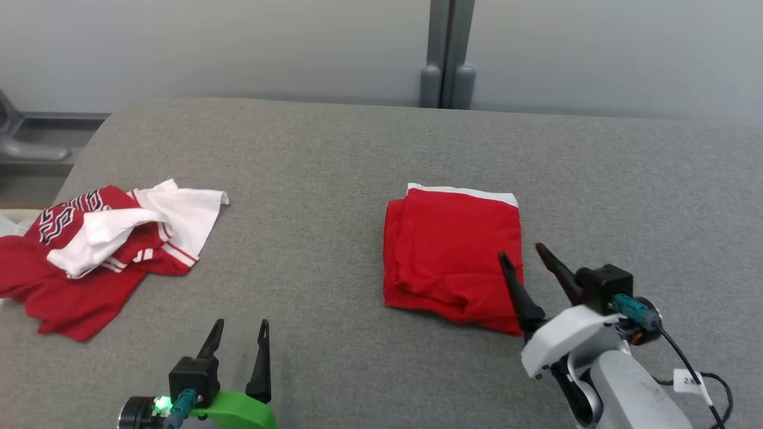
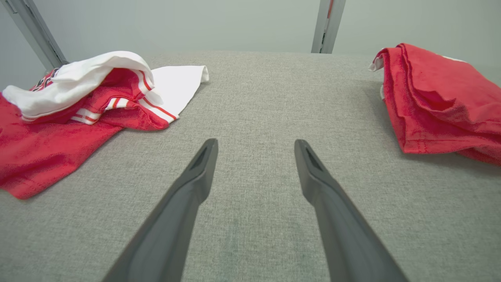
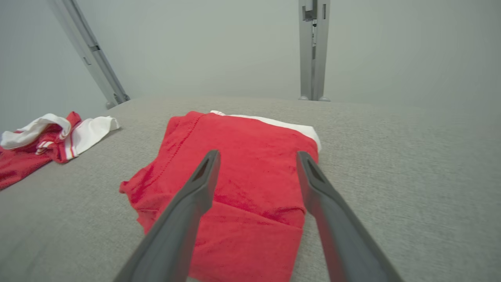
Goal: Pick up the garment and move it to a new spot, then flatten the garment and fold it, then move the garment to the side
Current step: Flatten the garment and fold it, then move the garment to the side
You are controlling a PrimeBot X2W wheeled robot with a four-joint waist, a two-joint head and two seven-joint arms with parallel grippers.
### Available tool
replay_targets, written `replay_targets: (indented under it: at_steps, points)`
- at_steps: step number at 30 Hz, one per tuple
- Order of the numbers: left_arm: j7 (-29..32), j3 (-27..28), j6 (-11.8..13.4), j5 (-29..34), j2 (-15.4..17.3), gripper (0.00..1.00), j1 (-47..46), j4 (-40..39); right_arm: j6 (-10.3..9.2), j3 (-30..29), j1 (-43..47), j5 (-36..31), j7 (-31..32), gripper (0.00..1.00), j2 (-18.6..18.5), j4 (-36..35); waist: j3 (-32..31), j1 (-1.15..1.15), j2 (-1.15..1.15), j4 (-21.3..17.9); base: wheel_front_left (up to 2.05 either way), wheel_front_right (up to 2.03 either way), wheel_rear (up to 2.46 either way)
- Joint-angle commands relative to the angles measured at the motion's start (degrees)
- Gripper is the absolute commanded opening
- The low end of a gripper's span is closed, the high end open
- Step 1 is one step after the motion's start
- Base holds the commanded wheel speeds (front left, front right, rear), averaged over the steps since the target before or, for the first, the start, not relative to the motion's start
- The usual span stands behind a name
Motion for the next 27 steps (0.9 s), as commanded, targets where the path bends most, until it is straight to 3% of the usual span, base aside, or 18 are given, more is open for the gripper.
replay_targets:
  at_steps: [1, 5, 11, 27]
  points:
    - [0.0, 0.4, -0.1, 1.2, 0.1, 1.00, 0.0, -0.8, -0.09, -2.5, 2.0, -1.8, 0.0, 1.00, -0.2, -0.6, -1.6, 0.00, 0.00, -3.1, 0.00, 0.00, 0.00]
    - [0.0, 1.1, -0.2, 3.5, 0.2, 1.00, 1.5, -2.0, -0.10, -8.1, 5.4, -5.7, 0.0, 1.00, -0.2, -1.7, -2.1, 0.00, 0.00, -5.5, 0.00, 0.00, 0.00]
    - [0.0, 1.5, 0.0, 5.3, 0.2, 1.00, 3.9, -3.5, -0.09, -12.1, 10.0, -8.2, 0.0, 1.00, -0.2, -1.7, -2.9, 0.00, 0.00, -8.0, 0.00, 0.00, 0.00]
    - [0.0, 0.0, 0.6, 4.2, 0.1, 1.00, 7.4, -6.1, -0.10, -13.3, 13.8, -7.2, 0.0, 1.00, -0.2, -0.1, -3.3, 0.00, 0.00, -8.4, 0.00, 0.00, 0.00]
